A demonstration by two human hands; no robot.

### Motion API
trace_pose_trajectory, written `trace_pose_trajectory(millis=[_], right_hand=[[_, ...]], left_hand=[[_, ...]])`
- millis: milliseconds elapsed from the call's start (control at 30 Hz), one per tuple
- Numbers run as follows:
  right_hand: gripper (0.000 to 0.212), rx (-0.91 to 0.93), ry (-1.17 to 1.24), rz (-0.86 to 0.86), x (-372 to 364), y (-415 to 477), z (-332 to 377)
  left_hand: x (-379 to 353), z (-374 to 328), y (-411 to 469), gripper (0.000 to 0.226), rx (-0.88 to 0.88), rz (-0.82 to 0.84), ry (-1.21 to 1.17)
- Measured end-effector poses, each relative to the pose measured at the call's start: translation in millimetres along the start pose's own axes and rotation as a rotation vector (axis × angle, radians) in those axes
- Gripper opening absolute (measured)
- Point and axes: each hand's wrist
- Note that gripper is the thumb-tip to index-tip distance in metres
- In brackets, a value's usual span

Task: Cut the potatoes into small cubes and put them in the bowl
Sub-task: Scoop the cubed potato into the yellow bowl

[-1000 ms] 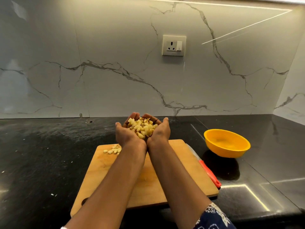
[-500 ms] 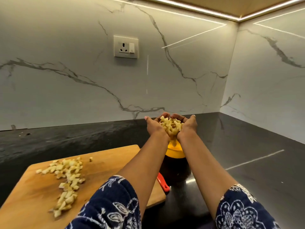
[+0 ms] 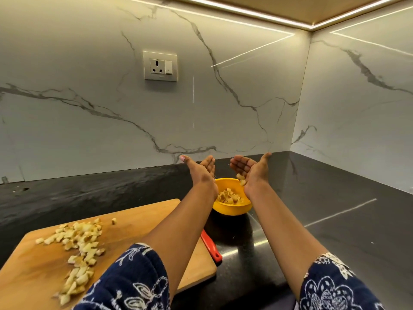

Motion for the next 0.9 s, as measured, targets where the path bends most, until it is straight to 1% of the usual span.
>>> trace_pose_trajectory(millis=[133, 267, 333, 400, 467, 500, 567, 667, 767, 833, 900], right_hand=[[0.097, 0.003, -0.034, 0.019, 6, 1, 2], [0.096, -0.014, -0.007, 0.053, 12, 0, 3], [0.092, -0.001, -0.041, 0.092, 12, -5, 4], [0.077, 0.053, -0.144, 0.137, 5, -16, 5], [0.049, 0.129, -0.240, 0.196, -12, -33, 5], [0.039, 0.162, -0.272, 0.238, -22, -42, 4], [0.033, 0.172, -0.323, 0.362, -48, -63, -6], [0.030, 0.124, -0.462, 0.577, -86, -90, -35], [0.027, 0.151, -0.763, 0.755, -123, -108, -75], [0.032, 0.192, -0.964, 0.833, -142, -115, -97], [0.039, 0.208, -1.105, 0.888, -156, -125, -114]], left_hand=[[5, -2, 0, 0.095, 0.043, 0.051, 0.023], [16, -8, 0, 0.094, 0.062, 0.106, -0.018], [18, -13, -4, 0.091, 0.076, 0.152, 0.016], [22, -25, -11, 0.080, 0.037, 0.155, 0.174], [34, -48, -21, 0.058, -0.040, 0.143, 0.363], [42, -63, -27, 0.046, -0.069, 0.142, 0.419], [71, -97, -46, 0.036, -0.134, 0.138, 0.509], [133, -145, -79, 0.036, -0.234, 0.051, 0.661], [202, -173, -101, 0.042, -0.289, -0.179, 0.906], [242, -177, -100, 0.052, -0.256, -0.295, 1.138], [269, -173, -99, 0.067, -0.162, -0.316, 1.323]])
Point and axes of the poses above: each hand's wrist, its own y-axis towards the middle knuckle, its own x-axis out of the back of the hand, z = x × y, and after that the axes turned 1 degree about -y, right-handed
